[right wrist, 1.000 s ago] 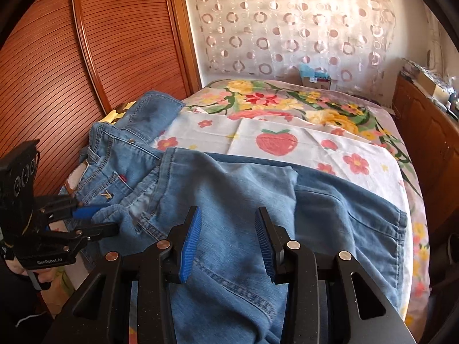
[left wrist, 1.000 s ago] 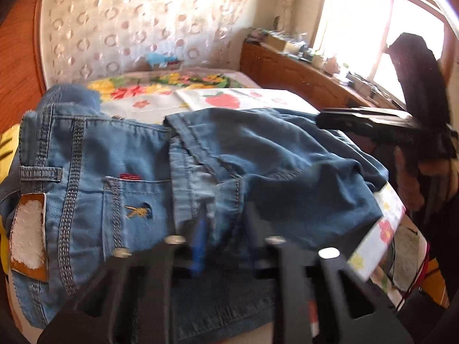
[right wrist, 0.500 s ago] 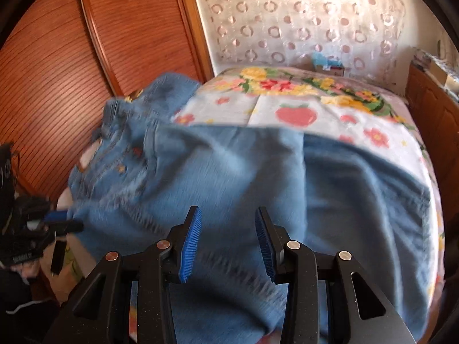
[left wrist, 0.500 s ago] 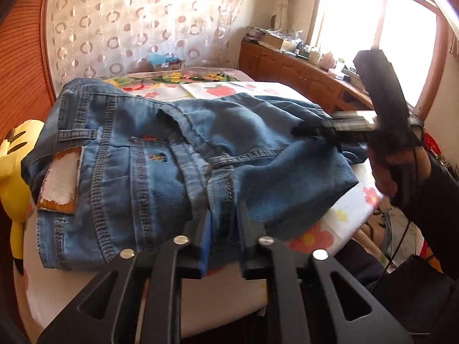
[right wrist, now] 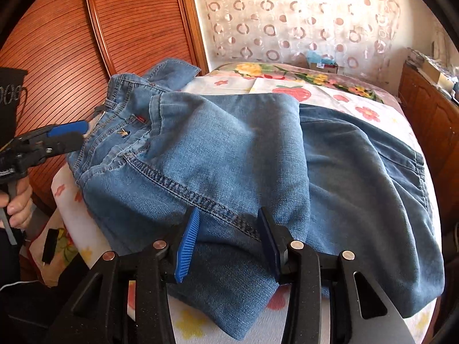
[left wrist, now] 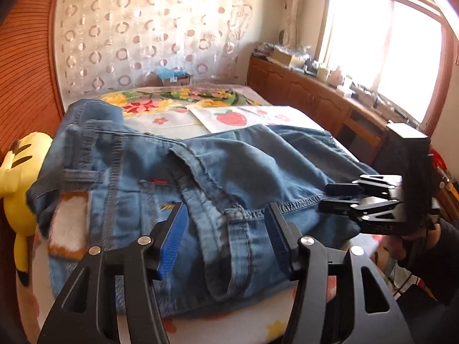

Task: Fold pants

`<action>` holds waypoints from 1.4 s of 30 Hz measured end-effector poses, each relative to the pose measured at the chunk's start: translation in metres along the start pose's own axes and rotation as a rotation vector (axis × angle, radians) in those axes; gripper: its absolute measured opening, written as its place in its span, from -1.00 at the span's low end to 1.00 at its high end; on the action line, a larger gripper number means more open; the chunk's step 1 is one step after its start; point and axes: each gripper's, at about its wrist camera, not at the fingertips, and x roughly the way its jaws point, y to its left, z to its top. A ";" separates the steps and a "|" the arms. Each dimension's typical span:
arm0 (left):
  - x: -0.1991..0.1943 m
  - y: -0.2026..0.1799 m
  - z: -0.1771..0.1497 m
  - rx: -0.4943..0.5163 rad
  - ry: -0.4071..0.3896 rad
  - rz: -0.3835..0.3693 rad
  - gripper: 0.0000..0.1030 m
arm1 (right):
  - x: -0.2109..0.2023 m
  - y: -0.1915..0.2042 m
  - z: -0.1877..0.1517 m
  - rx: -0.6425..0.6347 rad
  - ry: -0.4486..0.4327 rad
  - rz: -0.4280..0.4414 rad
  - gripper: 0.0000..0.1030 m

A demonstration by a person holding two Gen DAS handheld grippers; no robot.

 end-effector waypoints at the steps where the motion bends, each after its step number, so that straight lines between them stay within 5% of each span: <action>1: 0.006 -0.002 0.001 0.003 0.011 -0.011 -0.02 | -0.002 0.000 -0.001 0.003 -0.007 -0.002 -0.14; 8: 0.058 -0.005 -0.005 0.012 0.146 -0.001 -0.16 | -0.014 -0.007 -0.007 0.013 -0.032 -0.017 -0.14; 10: 0.055 -0.008 -0.007 0.026 0.129 -0.010 -0.28 | -0.016 -0.011 -0.009 0.020 -0.031 -0.024 -0.14; 12: 0.048 -0.013 -0.009 0.045 0.100 -0.006 -0.77 | -0.017 -0.015 -0.009 0.030 -0.031 -0.027 -0.13; 17: 0.018 -0.012 -0.006 0.061 0.033 -0.023 -0.87 | -0.016 -0.021 -0.009 0.051 -0.033 -0.032 -0.13; 28: 0.001 0.013 -0.011 -0.003 0.037 0.047 -0.83 | -0.020 -0.019 -0.008 0.042 -0.044 -0.009 -0.13; 32: 0.008 0.019 -0.007 -0.019 0.033 0.056 -0.10 | -0.015 -0.016 -0.006 0.037 -0.043 -0.002 -0.12; 42: 0.051 0.043 0.026 -0.035 0.057 0.082 -0.07 | -0.011 -0.021 -0.010 0.054 -0.049 -0.005 -0.06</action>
